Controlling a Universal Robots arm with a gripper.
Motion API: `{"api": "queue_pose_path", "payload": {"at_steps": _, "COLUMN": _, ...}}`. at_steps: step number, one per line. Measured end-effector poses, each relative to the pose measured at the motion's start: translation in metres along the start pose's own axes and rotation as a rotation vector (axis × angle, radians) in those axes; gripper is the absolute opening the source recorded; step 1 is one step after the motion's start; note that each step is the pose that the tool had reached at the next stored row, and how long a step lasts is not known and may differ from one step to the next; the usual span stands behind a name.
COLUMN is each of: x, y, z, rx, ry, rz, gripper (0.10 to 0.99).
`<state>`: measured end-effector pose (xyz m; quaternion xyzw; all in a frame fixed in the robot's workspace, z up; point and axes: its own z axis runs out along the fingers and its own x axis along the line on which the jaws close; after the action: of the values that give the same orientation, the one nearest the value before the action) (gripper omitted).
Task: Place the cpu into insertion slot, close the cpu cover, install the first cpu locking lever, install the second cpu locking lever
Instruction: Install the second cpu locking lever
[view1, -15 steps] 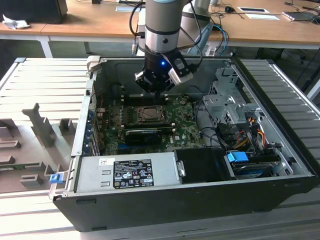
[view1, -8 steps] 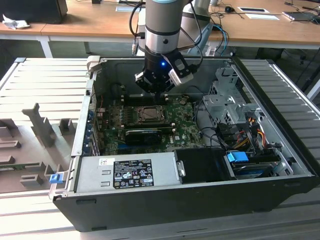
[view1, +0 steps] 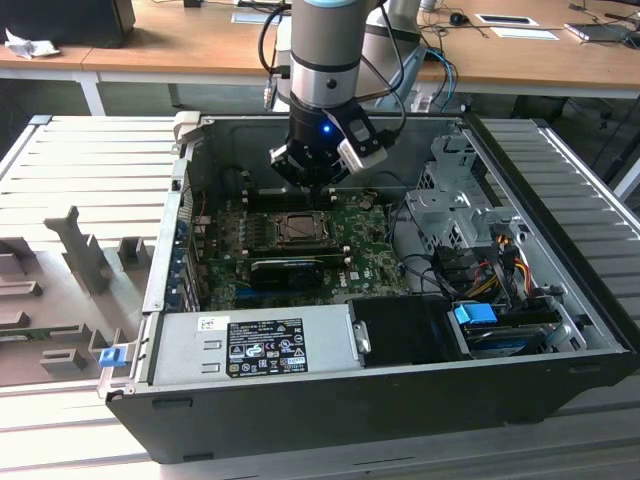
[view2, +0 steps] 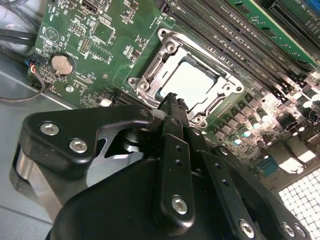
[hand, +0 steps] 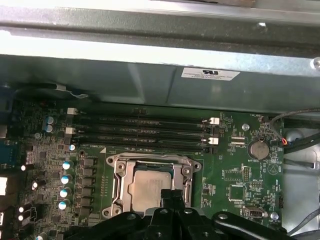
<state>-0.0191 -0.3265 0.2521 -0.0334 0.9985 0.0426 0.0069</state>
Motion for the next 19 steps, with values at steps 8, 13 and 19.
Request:
{"api": "queue_pose_path", "payload": {"at_steps": 8, "x": 0.0001, "y": -0.0015, "z": -0.0001, "rx": 0.000, "ry": 0.0000, "rz": 0.000, "gripper": 0.106}}
{"api": "queue_pose_path", "payload": {"at_steps": 13, "x": 0.0002, "y": -0.0028, "z": -0.0003, "rx": 0.000, "ry": 0.0000, "rz": 0.000, "gripper": 0.106}}
{"api": "queue_pose_path", "payload": {"at_steps": 19, "x": 0.0003, "y": -0.0039, "z": -0.0003, "rx": 0.000, "ry": 0.0000, "rz": 0.000, "gripper": 0.106}}
